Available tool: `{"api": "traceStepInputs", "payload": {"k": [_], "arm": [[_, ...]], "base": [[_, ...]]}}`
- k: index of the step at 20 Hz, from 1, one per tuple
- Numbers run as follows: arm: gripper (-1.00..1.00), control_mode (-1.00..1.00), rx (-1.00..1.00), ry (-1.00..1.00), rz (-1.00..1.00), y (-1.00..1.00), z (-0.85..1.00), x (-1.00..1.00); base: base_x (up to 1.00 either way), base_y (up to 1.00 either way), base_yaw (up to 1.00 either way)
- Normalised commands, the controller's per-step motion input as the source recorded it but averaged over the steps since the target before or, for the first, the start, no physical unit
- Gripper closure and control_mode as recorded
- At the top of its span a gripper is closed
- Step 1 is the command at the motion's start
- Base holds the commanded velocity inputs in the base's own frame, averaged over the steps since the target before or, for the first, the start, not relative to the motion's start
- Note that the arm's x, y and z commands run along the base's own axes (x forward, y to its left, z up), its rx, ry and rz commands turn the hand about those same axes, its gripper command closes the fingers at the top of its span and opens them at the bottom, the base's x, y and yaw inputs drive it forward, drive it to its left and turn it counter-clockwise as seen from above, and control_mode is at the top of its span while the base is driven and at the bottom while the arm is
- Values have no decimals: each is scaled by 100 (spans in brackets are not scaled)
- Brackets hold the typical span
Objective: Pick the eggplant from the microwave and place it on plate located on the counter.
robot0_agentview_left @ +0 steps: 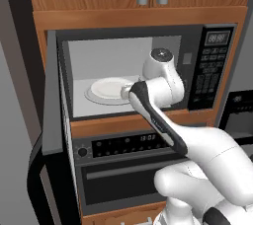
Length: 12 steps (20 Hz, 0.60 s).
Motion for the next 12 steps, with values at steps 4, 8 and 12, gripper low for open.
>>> {"api": "traceStepInputs", "payload": {"k": [4, 8, 12], "arm": [[100, -100, 0, 14, 5, -36, 60, -69], [100, -100, 0, 7, 6, -13, 32, -95], [100, -100, 0, 0, 0, -15, 30, -64]], "base": [[0, 0, 0], [0, 0, 0], [0, 0, 0]]}}
